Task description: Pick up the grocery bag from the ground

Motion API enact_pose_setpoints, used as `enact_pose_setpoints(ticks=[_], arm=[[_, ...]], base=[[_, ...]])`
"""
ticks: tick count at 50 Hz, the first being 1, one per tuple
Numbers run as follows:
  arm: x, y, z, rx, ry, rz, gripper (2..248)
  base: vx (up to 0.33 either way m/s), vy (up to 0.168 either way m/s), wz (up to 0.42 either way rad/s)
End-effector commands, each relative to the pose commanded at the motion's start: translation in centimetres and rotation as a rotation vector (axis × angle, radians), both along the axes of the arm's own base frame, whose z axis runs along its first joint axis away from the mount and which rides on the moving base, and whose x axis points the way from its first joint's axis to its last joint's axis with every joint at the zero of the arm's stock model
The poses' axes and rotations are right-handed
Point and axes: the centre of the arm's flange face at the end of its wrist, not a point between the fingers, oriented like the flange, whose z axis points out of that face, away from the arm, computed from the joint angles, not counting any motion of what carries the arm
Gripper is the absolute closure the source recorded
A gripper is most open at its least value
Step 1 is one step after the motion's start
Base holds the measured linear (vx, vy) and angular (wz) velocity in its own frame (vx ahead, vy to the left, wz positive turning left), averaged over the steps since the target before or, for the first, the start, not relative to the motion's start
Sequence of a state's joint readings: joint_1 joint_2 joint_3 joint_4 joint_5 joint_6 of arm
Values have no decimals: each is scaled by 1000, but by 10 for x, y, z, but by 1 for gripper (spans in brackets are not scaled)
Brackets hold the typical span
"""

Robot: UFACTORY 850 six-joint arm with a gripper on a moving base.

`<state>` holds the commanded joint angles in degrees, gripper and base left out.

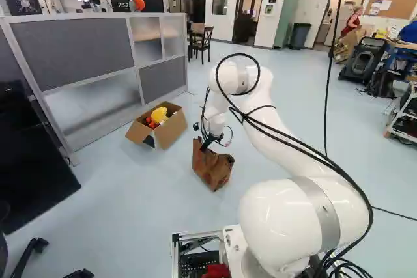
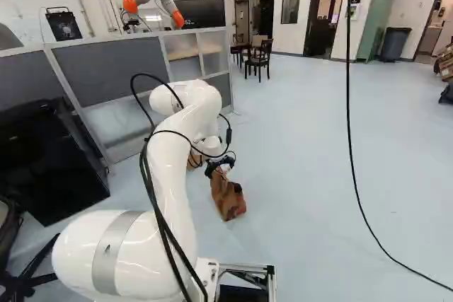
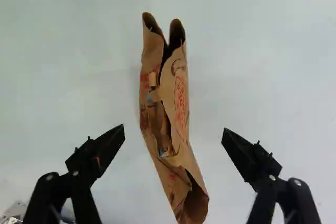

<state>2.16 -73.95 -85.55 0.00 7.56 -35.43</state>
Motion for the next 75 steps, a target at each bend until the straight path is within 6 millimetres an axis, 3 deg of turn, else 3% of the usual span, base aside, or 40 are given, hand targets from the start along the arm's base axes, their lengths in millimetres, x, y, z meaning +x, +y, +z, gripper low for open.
enact_pose_setpoints(ticks=[14,75], arm=[[1,0,-21,-39,7,112,3],[2,0,-109,-40,26,119,3]], base=[[0,0,0],[0,0,0]])
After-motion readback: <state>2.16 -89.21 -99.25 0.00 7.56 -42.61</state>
